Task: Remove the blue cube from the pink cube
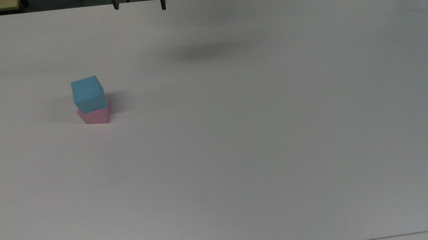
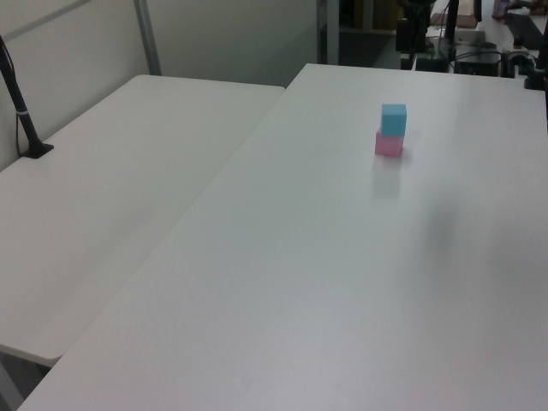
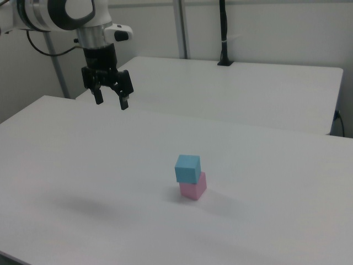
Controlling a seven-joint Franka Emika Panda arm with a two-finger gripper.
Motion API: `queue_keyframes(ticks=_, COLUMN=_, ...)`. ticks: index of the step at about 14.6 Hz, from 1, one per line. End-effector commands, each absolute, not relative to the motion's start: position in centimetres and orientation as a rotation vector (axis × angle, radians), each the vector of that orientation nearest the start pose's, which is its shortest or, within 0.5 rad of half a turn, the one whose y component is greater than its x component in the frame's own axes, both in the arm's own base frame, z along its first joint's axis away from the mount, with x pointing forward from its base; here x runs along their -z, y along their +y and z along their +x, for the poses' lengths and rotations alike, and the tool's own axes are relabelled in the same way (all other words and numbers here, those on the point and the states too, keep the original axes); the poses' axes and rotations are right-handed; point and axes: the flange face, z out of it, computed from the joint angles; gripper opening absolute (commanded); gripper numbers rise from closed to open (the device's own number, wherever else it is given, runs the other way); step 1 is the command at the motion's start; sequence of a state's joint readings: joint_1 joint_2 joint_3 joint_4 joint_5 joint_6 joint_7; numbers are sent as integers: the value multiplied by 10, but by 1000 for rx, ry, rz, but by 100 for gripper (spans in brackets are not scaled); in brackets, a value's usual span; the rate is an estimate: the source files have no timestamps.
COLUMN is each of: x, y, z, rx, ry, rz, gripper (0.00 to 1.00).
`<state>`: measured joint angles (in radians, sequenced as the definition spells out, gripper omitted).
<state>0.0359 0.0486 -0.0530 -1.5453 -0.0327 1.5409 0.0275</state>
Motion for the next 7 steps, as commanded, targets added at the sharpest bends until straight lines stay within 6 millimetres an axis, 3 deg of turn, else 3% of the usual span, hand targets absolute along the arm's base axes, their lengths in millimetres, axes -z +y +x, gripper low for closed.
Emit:
queue_keyframes(ticks=1, x=-604, y=-9, z=562, rx=-94, ry=-43, rz=-3179, gripper=100)
queue_keyframes(ticks=7, x=-607, y=-14, z=561, rx=-87, ry=-29, rz=-3178, gripper=100)
